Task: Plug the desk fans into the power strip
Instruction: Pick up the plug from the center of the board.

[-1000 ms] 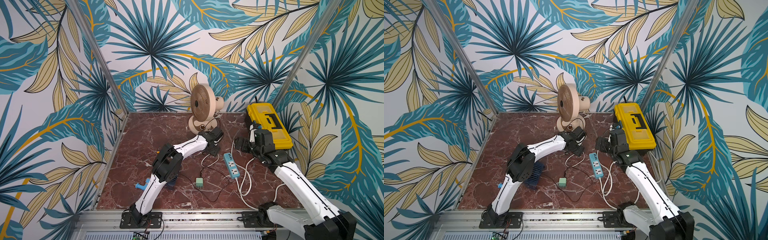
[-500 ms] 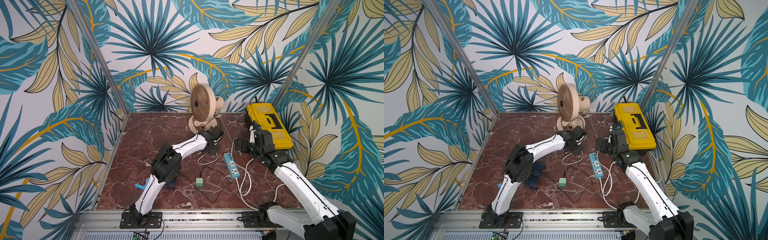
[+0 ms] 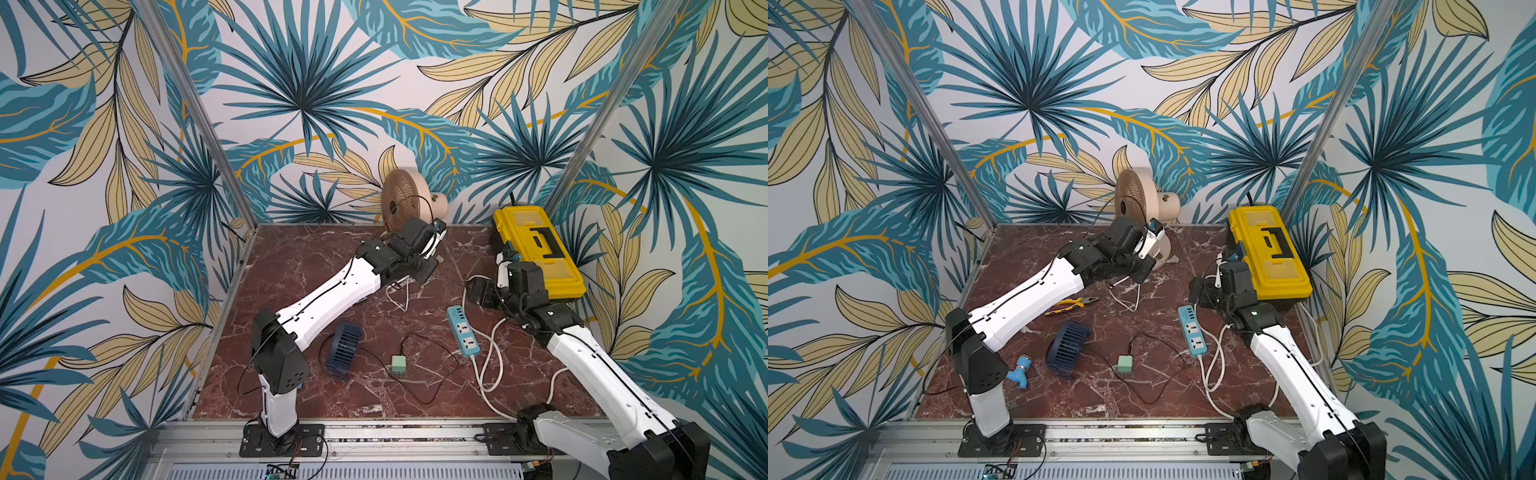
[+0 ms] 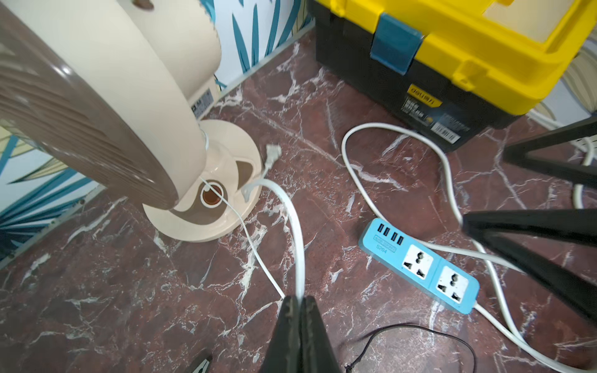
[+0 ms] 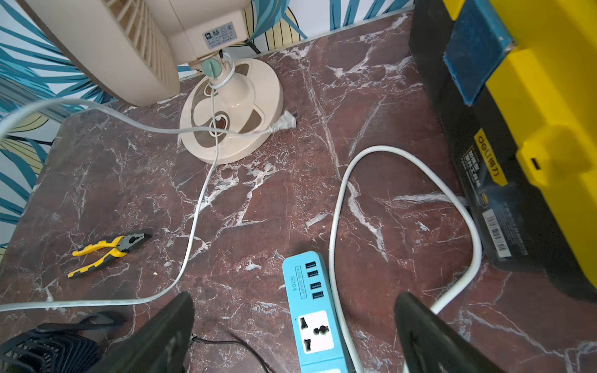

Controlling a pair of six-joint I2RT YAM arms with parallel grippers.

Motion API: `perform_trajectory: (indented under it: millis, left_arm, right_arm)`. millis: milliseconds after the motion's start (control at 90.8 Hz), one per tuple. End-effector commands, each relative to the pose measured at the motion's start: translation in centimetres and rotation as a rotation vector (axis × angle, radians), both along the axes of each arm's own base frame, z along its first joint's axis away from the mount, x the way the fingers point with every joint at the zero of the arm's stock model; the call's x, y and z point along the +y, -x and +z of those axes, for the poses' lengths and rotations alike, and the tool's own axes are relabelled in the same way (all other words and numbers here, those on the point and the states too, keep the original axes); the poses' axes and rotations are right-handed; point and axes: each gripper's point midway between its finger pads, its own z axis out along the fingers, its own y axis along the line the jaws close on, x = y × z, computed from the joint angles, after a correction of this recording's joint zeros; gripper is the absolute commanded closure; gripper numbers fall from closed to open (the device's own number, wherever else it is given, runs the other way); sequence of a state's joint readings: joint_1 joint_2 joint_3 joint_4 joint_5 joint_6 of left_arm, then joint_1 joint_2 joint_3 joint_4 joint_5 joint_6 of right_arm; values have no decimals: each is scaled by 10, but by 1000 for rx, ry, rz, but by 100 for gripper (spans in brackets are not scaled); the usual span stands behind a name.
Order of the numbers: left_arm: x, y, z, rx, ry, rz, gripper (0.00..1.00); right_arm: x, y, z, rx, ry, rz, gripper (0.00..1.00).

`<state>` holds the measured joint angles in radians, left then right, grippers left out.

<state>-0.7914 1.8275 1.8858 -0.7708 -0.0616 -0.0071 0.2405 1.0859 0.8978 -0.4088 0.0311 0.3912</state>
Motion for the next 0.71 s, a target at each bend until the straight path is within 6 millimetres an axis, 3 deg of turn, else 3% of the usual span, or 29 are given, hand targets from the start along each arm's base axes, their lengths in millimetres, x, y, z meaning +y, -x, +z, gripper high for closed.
perform_trajectory:
  millis: [0, 341, 694]
  left_arm:
    - [-4, 10, 25, -59, 62, -68, 100]
    - [-14, 27, 91, -159, 184, -194, 100]
    - [-26, 49, 135, -173, 305, -322, 100]
  right_arm:
    - [7, -4, 1, -42, 11, 64, 0]
    - [43, -29, -10, -104, 50, 315, 18]
    - [65, -43, -15, -129, 46, 428, 19]
